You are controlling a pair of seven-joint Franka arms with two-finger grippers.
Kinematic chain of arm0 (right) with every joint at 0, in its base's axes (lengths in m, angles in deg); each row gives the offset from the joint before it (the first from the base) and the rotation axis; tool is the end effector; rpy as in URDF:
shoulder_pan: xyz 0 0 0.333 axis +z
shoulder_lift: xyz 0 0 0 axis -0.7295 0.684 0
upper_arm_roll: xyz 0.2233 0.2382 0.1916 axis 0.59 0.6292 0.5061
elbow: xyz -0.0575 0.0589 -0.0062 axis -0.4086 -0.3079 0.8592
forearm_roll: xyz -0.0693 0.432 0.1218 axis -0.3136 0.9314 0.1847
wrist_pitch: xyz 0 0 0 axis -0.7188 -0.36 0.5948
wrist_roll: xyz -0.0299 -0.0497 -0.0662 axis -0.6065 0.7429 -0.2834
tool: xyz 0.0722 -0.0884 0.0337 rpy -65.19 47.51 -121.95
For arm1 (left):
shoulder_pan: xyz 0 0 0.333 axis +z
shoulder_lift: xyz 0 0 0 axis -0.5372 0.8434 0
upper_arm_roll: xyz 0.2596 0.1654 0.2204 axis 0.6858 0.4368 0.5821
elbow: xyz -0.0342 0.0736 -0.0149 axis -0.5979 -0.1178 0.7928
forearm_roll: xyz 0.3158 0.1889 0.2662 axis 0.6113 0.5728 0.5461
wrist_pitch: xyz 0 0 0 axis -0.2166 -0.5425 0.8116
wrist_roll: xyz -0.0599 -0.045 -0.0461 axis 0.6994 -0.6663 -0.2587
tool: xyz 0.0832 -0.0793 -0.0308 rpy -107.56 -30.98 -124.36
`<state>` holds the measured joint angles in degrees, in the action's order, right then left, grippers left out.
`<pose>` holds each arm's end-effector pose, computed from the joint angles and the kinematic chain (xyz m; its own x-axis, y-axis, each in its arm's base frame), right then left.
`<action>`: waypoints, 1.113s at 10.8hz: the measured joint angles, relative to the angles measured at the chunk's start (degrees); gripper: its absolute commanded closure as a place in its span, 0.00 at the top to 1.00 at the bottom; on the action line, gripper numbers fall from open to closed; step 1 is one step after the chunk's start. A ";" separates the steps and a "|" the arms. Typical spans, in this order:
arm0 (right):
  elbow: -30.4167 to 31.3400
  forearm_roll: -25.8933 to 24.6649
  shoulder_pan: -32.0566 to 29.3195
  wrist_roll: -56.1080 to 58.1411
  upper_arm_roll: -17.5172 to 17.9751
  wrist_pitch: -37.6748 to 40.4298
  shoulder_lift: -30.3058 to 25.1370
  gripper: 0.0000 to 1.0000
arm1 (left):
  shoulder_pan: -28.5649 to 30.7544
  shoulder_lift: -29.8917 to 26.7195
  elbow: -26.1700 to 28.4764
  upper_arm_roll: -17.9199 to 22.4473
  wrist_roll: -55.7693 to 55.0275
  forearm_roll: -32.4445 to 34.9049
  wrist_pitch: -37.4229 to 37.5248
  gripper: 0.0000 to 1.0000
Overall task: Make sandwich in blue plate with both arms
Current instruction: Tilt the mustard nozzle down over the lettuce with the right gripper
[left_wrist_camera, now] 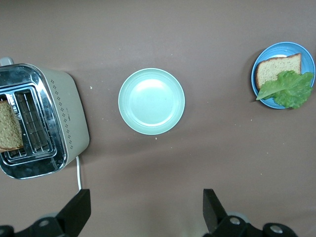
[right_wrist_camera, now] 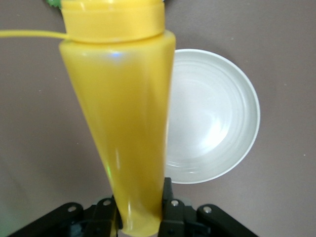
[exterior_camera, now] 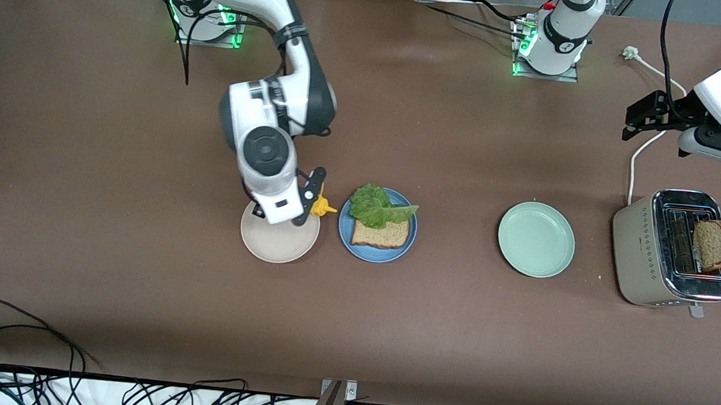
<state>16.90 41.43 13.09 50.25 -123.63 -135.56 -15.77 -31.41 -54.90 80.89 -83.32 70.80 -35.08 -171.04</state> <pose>0.6733 0.4269 0.3337 0.2710 0.9332 -0.2360 0.9570 -0.2876 -0.0382 0.6040 -0.0579 0.6751 0.9806 -0.1896 -0.0490 -0.1879 -0.9815 0.0372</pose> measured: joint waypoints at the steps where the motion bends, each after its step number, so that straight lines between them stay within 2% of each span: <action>1: -0.68 -2.30 2.47 -2.98 -0.52 0.89 1.26 0.00 | -0.01 0.01 -0.02 -0.01 0.00 0.00 0.00 1.00; 3: -5.81 -4.82 6.65 -7.99 -2.51 5.73 5.32 0.00 | -0.02 0.04 -0.05 -0.02 0.00 0.00 0.00 1.00; 5: -11.27 -4.92 9.61 -10.23 -5.57 9.14 10.10 0.00 | -0.02 0.05 -0.06 -0.02 0.00 0.00 0.00 1.00; 9: -14.10 -5.24 12.64 -13.68 -7.58 9.13 17.51 0.00 | 0.02 0.06 -0.06 0.03 0.00 0.00 0.00 1.00; 12: -15.22 -6.82 12.65 -13.70 -8.87 8.46 19.61 0.00 | 0.15 0.08 -0.07 0.17 0.00 0.00 0.00 1.00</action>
<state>1.68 34.60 25.73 36.55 -132.50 -127.10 3.84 -31.25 -54.81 80.82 -83.14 70.80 -35.08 -171.04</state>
